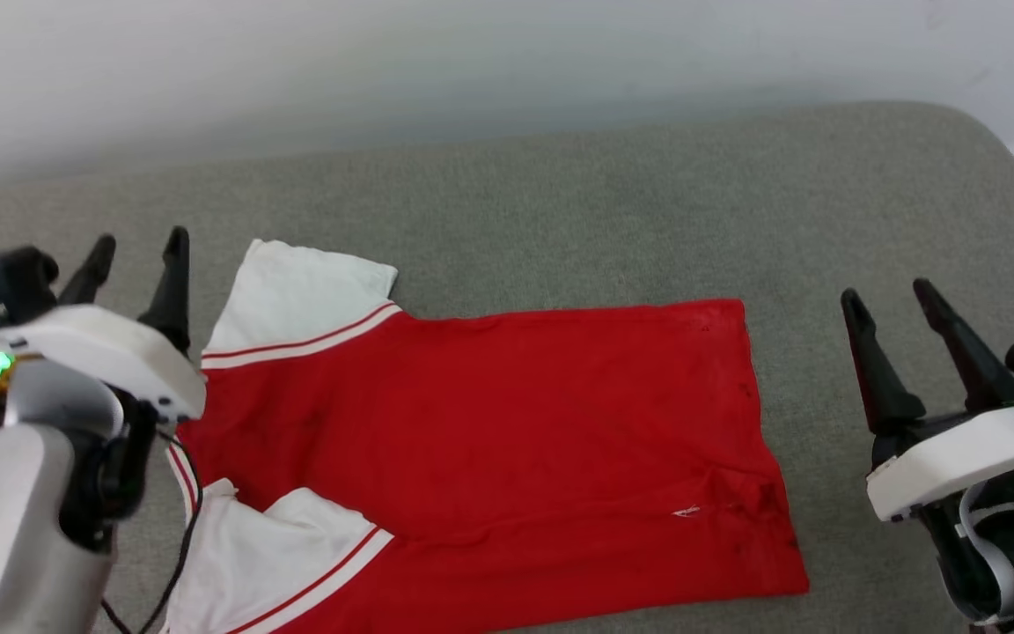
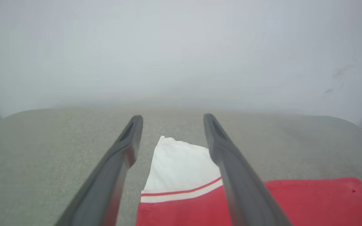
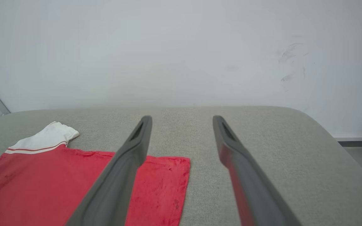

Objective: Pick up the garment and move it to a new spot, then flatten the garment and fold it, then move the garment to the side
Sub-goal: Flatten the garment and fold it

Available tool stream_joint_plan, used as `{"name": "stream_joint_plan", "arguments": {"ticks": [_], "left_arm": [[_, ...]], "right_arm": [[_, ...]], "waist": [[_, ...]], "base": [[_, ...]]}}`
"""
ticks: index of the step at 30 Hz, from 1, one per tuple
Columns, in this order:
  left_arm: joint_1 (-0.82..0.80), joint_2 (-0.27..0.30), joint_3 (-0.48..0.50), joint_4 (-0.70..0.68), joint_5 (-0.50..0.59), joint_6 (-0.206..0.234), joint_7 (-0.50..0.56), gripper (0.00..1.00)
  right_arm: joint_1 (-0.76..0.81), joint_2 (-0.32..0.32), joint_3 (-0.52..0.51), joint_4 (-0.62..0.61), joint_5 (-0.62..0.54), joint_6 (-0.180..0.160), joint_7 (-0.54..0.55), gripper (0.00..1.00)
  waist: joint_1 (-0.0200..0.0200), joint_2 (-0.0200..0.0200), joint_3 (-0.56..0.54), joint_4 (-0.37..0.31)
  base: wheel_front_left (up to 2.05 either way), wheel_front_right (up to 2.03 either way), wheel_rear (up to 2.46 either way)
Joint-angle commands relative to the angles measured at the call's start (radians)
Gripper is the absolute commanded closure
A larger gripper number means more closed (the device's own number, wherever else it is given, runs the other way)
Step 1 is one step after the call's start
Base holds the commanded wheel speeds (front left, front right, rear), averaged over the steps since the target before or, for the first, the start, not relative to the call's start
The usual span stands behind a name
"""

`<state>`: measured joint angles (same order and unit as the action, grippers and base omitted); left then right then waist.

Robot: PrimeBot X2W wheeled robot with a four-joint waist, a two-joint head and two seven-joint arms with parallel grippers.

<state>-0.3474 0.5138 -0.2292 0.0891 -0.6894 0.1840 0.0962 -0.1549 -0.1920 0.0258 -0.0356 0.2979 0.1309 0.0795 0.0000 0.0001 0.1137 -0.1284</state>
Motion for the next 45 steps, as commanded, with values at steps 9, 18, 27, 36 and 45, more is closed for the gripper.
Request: {"name": "stream_joint_plan", "arguments": {"ticks": [9,18,27,36,45], "left_arm": [[-0.372,0.069,-0.048,0.132,-0.067,-0.122,0.285,0.00],[-0.590,0.201,-0.109,0.290,-0.114,-0.165,0.707,0.00],[-0.559,0.185,-0.128,0.417,-0.182,-0.129,0.879,0.38],[-0.562,0.132,-0.121,0.445,-0.173,-0.134,0.769,1.00],[-0.652,0.085,-0.131,0.400,-0.149,-0.190,0.651,1.00]], "right_arm": [[-0.092,0.043,-0.022,-0.101,-0.015,0.000,-0.024,0.00],[-0.127,0.067,-0.002,-0.103,0.002,0.000,-0.042,0.00],[-0.141,0.071,0.005,-0.067,0.028,0.000,-0.056,0.00],[-0.189,0.031,-0.011,-0.002,0.134,0.000,0.038,0.00],[-0.366,-0.084,0.067,0.214,0.260,0.000,0.364,0.00]], "waist": [[0.0000,-0.0001,0.277,-0.093],[0.0000,-0.0001,0.411,-0.155],[0.0000,-0.0001,0.478,-0.183],[0.0000,-0.0001,0.442,-0.145],[0.0000,-0.0001,0.376,-0.044]], "base": [[0.00,0.00,0.00],[0.00,0.00,0.00],[0.00,0.00,0.00],[0.00,0.00,0.00],[0.00,0.00,0.00]]}}
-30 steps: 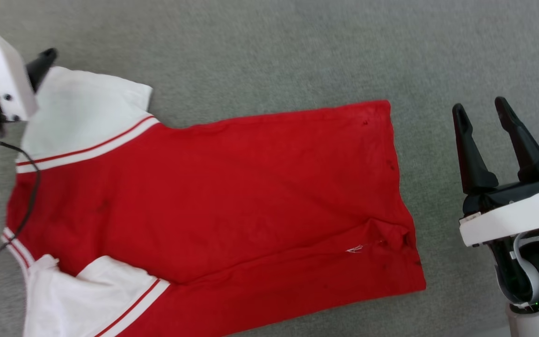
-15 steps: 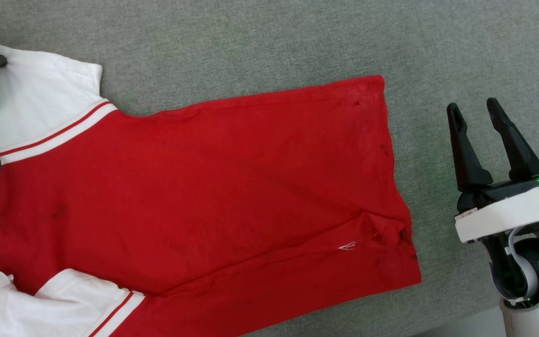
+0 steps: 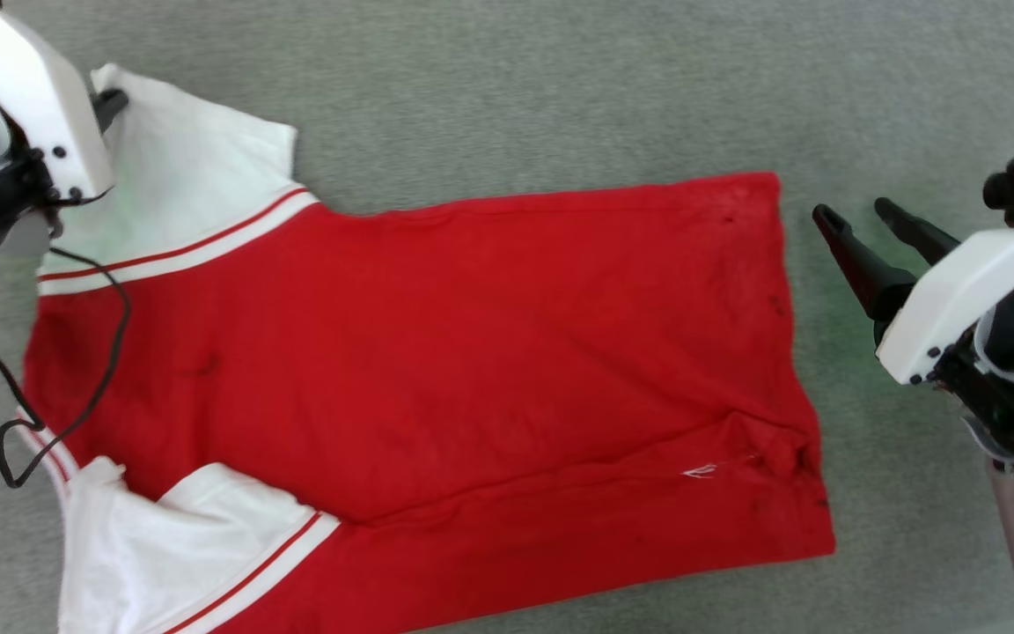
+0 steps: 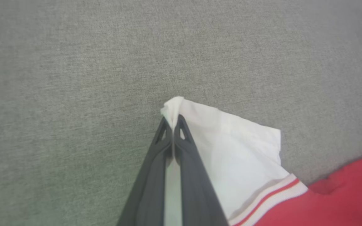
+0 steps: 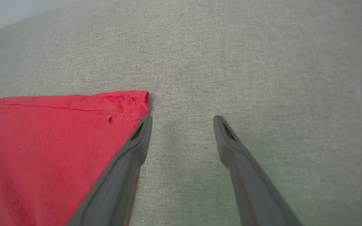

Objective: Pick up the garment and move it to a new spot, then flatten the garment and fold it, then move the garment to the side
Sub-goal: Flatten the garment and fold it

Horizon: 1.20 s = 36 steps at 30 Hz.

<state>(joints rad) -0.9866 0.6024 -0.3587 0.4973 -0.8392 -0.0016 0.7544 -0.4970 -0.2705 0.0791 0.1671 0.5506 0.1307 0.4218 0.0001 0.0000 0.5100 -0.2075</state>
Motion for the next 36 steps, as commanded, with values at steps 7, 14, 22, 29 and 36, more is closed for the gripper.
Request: {"name": "stream_joint_plan", "arguments": {"ticks": [7,14,22,29,36], "left_arm": [[-0.029,-0.038,-0.035,-0.083,0.023,-0.024,-0.035,1.00],[-0.001,-0.046,-0.048,-0.128,0.025,-0.030,-0.048,1.00],[0.070,-0.042,-0.024,-0.150,0.005,-0.031,-0.122,1.00],[0.229,-0.019,0.032,-0.207,-0.033,-0.010,-0.210,1.00],[0.541,-0.007,0.093,-0.318,-0.083,0.047,-0.313,1.00]], "right_arm": [[-0.152,-0.058,0.089,0.137,0.051,0.000,0.227,0.00],[-0.176,-0.051,0.157,0.293,0.062,0.000,0.447,1.00],[-0.241,-0.105,0.125,0.215,0.029,0.000,0.353,1.00],[-0.142,-0.106,0.090,0.151,0.026,0.000,0.277,1.00],[0.078,-0.088,0.037,0.084,0.047,0.000,0.234,1.00]], "waist": [[-0.0001,0.0000,-0.008,0.112],[-0.0001,0.0000,-0.006,0.152],[-0.0001,0.0000,-0.091,0.178],[-0.0001,0.0000,-0.219,0.193],[-0.0001,0.0000,-0.346,0.210]], "base": [[0.00,0.00,0.00],[0.00,0.00,0.00],[0.00,0.00,0.00],[0.00,0.00,0.00],[0.00,0.00,0.00]]}}
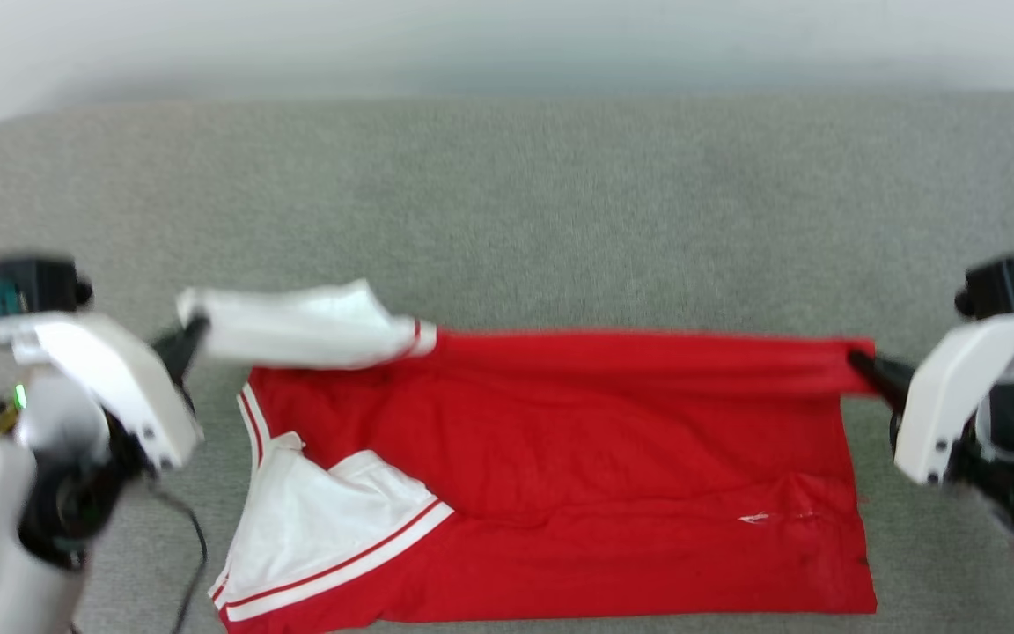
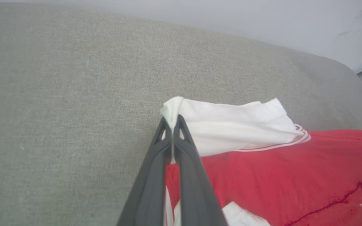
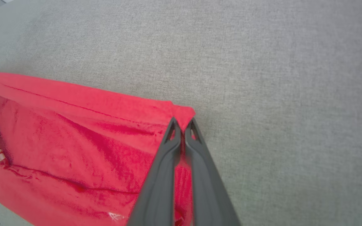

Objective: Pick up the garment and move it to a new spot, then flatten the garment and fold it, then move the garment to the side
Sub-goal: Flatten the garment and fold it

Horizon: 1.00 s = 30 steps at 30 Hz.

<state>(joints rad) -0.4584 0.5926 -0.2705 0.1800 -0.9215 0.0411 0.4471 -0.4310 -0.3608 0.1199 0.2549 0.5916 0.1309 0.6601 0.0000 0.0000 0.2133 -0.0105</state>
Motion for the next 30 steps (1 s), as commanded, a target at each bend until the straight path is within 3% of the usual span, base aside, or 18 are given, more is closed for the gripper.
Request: {"name": "stream_joint_plan", "arguments": {"ticks": [1,9,10,11,12,17,23,30], "left_arm": [[0.061,-0.004,0.007,-0.011,-0.010,0.012,-0.016,1.00],[0.369,-0.078,-0.003,-0.022,-0.086,0.052,-0.057,1.00],[0.389,-0.087,-0.016,-0.011,-0.086,0.049,-0.052,0.95],[0.402,-0.097,-0.029,0.001,-0.085,0.045,-0.052,0.47],[0.407,-0.107,-0.037,0.010,-0.081,0.042,-0.059,0.00],[0.409,-0.161,-0.041,0.050,-0.048,0.045,-0.164,0.00],[0.387,-0.179,-0.028,-0.003,0.054,0.093,-0.332,0.00],[0.358,-0.170,-0.044,-0.124,0.223,0.161,-0.504,0.00]], "right_arm": [[0.047,0.008,-0.012,-0.012,0.009,0.000,-0.013,1.00],[0.274,0.055,-0.056,-0.006,0.000,0.000,-0.076,1.00],[0.296,0.064,-0.058,0.006,0.007,0.000,-0.080,0.62],[0.311,0.070,-0.057,0.015,0.009,0.000,-0.090,0.00],[0.322,0.076,-0.061,0.025,0.012,0.000,-0.102,0.00],[0.369,0.097,-0.058,0.026,0.012,0.000,-0.188,0.00],[0.389,0.088,-0.085,-0.067,0.005,0.000,-0.290,0.00],[0.344,0.043,-0.176,-0.126,-0.035,0.000,-0.217,0.00]], "waist": [[0.0000,0.0000,-0.062,0.015],[0.0000,0.0000,-0.107,0.019],[0.0000,0.0000,-0.109,0.019],[0.0000,0.0000,-0.110,0.019],[0.0000,0.0000,-0.111,0.020],[0.0000,0.0000,-0.127,0.012],[0.0000,0.0000,-0.157,-0.006],[0.0000,0.0000,-0.183,-0.017]], "base": [[0.00,0.00,0.00],[0.00,0.00,0.00],[0.00,0.00,0.00],[0.00,0.00,0.00],[0.00,0.00,0.00],[0.00,0.00,0.00],[0.00,0.00,0.00],[0.00,0.00,0.00]]}}
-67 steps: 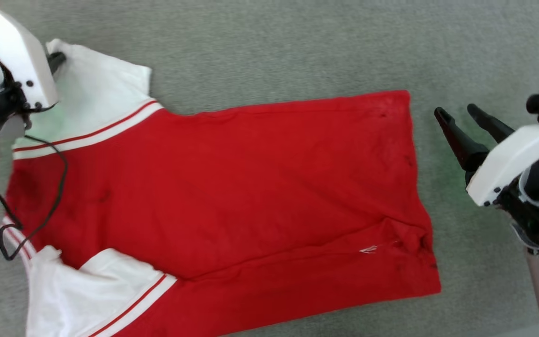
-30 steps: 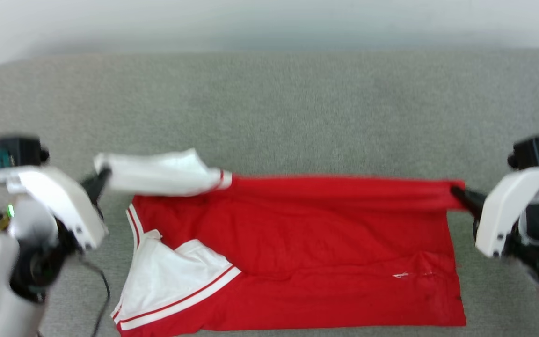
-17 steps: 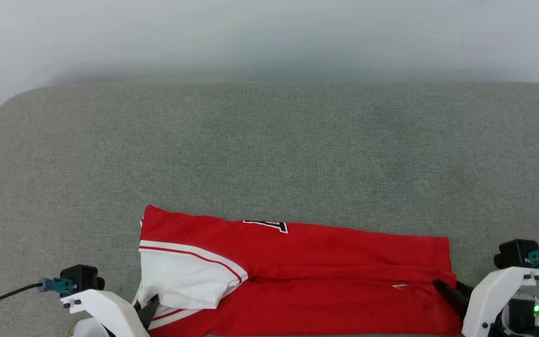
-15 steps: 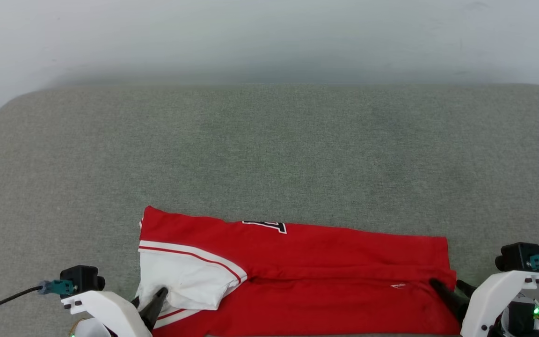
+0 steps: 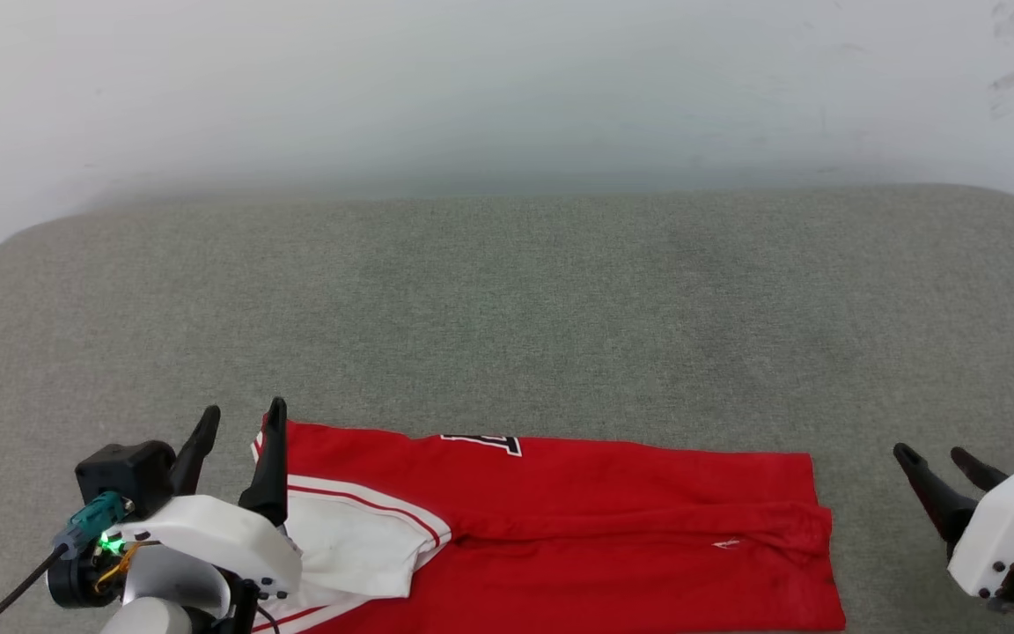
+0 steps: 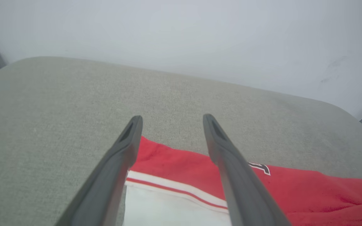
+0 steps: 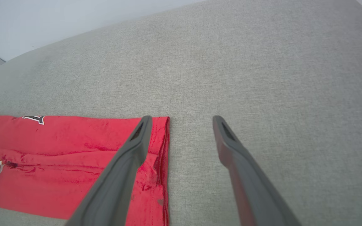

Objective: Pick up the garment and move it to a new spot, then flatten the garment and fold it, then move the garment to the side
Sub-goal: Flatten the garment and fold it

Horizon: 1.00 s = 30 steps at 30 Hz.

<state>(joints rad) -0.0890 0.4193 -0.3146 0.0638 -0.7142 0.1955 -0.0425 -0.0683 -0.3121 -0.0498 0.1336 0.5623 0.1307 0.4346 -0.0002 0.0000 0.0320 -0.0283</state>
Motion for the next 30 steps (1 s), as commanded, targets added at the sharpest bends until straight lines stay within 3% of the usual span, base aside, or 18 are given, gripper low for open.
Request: {"name": "stream_joint_plan", "arguments": {"ticks": [1,7,13,22,23,24,25,30], "left_arm": [[-0.016,0.003,-0.006,-0.024,0.041,0.016,-0.037,0.00],[-0.034,0.002,-0.047,-0.093,0.162,0.066,-0.116,0.00],[-0.054,-0.002,-0.087,-0.168,0.232,0.096,-0.126,0.00],[-0.064,-0.008,-0.122,-0.206,0.260,0.101,-0.119,0.00],[-0.061,-0.007,-0.123,-0.204,0.258,0.103,-0.115,0.00],[-0.057,-0.007,-0.122,-0.203,0.255,0.103,-0.116,0.00],[-0.051,-0.001,-0.123,-0.202,0.257,0.104,-0.114,0.00],[-0.032,0.024,-0.122,-0.200,0.265,0.112,-0.100,0.00]], "right_arm": [[-0.027,-0.013,-0.015,-0.006,-0.010,0.000,0.034,0.00],[-0.048,-0.050,-0.046,0.007,-0.049,0.000,0.210,0.00],[-0.060,0.001,-0.054,0.033,-0.067,0.000,0.296,0.00],[-0.049,0.083,0.000,0.190,-0.009,0.000,0.367,0.00],[-0.044,0.092,0.010,0.208,0.006,0.000,0.377,0.08],[-0.042,0.098,0.021,0.217,0.016,0.001,0.381,0.65],[-0.047,0.098,0.033,0.219,0.020,0.002,0.374,1.00],[-0.088,0.056,0.051,0.203,0.040,0.001,0.350,1.00]], "waist": [[0.0002,0.0000,-0.003,0.003],[0.0002,0.0000,0.014,0.039],[0.0002,0.0000,0.071,0.102],[0.0002,0.0000,0.116,0.158],[0.0002,0.0000,0.114,0.158],[0.0002,0.0000,0.110,0.158],[0.0002,0.0000,0.105,0.155],[0.0002,0.0000,0.065,0.128]], "base": [[0.00,0.00,0.00],[0.00,0.00,0.00],[0.00,0.00,0.00],[0.00,0.00,0.00],[0.00,0.00,0.00],[0.00,0.00,0.00],[0.00,0.00,0.00],[0.00,0.00,0.00]]}}
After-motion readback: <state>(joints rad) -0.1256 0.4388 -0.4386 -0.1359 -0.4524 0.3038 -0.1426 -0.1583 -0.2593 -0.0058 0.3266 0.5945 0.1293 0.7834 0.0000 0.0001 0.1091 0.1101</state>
